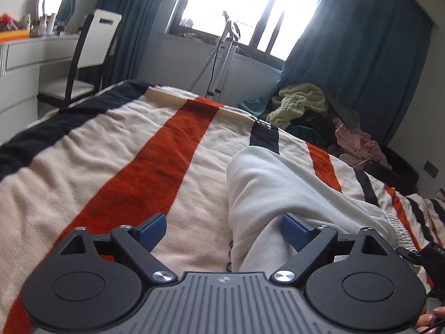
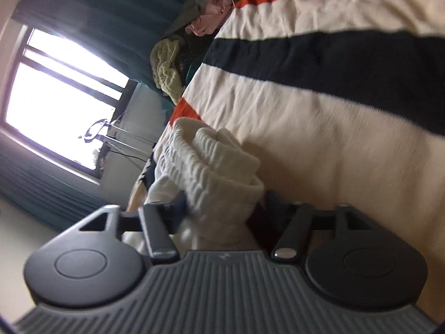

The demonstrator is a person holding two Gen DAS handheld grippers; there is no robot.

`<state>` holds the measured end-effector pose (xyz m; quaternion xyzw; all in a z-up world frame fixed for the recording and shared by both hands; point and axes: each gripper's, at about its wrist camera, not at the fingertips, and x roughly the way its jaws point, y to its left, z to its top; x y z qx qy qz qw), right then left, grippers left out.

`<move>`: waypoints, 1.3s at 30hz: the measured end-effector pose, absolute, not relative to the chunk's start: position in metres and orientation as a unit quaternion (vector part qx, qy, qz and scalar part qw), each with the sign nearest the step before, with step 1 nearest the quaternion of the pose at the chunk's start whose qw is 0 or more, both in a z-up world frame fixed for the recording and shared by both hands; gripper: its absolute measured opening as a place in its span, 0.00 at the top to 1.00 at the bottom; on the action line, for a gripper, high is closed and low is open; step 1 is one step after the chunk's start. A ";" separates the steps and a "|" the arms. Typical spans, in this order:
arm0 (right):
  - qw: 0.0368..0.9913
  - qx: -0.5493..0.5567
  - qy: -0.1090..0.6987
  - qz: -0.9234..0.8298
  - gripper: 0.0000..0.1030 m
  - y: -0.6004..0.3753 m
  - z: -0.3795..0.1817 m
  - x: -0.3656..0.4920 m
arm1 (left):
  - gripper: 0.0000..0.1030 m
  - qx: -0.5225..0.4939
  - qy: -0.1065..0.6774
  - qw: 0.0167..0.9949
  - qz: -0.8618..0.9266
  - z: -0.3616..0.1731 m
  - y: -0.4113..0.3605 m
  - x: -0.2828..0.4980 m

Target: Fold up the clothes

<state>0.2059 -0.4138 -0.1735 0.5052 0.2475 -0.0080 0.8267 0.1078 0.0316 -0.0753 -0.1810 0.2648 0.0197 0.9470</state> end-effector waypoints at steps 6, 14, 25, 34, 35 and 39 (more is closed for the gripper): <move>0.815 0.510 0.276 0.023 0.19 -0.407 -0.177 0.210 | 0.10 -0.275 0.289 0.917 -0.015 -0.087 0.047 0.114; 0.816 0.495 0.289 0.071 0.18 -0.395 -0.168 0.215 | 0.07 -0.343 0.303 0.888 -0.051 -0.101 0.050 0.125; 0.829 0.454 0.304 0.118 0.18 -0.376 -0.152 0.223 | 0.07 -0.369 0.307 0.873 -0.082 -0.110 0.046 0.137; 0.836 0.412 0.352 0.085 0.18 -0.362 -0.161 0.221 | 0.09 -0.354 0.317 0.874 -0.097 -0.117 0.034 0.142; 0.835 0.415 0.351 0.085 0.18 -0.362 -0.162 0.221 | 0.10 -0.363 0.321 0.869 -0.096 -0.120 0.036 0.143; 0.829 0.427 0.350 0.087 0.17 -0.365 -0.165 0.222 | 0.15 -0.379 0.327 0.861 -0.091 -0.127 0.038 0.147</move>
